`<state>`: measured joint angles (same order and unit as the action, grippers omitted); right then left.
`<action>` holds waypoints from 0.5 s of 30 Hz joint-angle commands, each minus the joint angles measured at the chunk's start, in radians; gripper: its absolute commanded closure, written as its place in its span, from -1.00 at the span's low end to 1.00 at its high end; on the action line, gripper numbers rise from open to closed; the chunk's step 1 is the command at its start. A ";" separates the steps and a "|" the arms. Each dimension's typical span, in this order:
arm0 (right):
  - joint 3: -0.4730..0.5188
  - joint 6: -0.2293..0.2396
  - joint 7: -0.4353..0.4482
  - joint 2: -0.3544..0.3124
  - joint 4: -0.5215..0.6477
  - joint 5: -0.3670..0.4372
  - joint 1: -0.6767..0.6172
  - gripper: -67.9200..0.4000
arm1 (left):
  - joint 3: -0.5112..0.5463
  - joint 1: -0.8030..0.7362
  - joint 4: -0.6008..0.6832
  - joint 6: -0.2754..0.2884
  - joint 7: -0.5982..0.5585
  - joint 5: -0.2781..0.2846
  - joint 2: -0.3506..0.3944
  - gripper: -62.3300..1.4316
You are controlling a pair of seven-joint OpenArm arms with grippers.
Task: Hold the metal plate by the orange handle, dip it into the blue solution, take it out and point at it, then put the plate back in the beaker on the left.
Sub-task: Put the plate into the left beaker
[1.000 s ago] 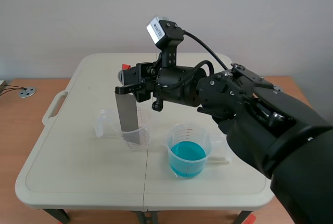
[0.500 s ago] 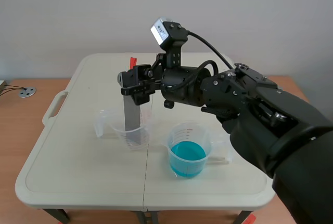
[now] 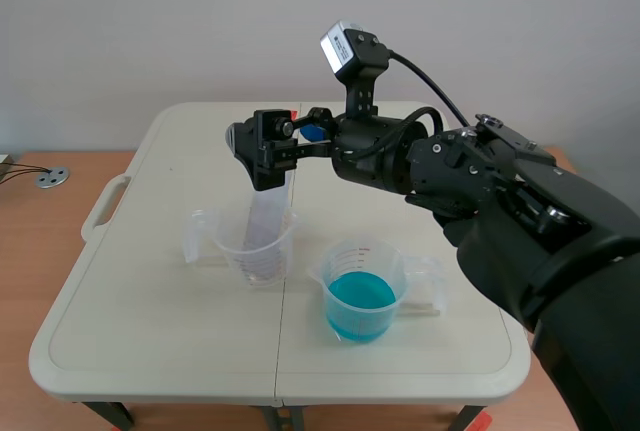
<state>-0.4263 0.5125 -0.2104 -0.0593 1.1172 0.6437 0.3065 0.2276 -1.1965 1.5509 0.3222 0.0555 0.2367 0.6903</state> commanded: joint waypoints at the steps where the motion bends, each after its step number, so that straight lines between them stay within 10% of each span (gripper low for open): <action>1: 0.003 0.003 0.014 -0.005 0.008 0.011 0.028 -0.96 | -0.003 0.003 0.005 0.005 -0.006 0.006 0.003 -1.00; 15: 0.003 0.003 0.031 -0.103 0.061 -0.011 0.019 -0.96 | -0.002 0.008 0.007 0.005 -0.034 0.006 0.009 -1.00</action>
<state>-0.4267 0.5125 -0.2047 -0.1467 1.1446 0.6197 0.3038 0.2276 -1.1965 1.5509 0.3225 0.0433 0.2367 0.6907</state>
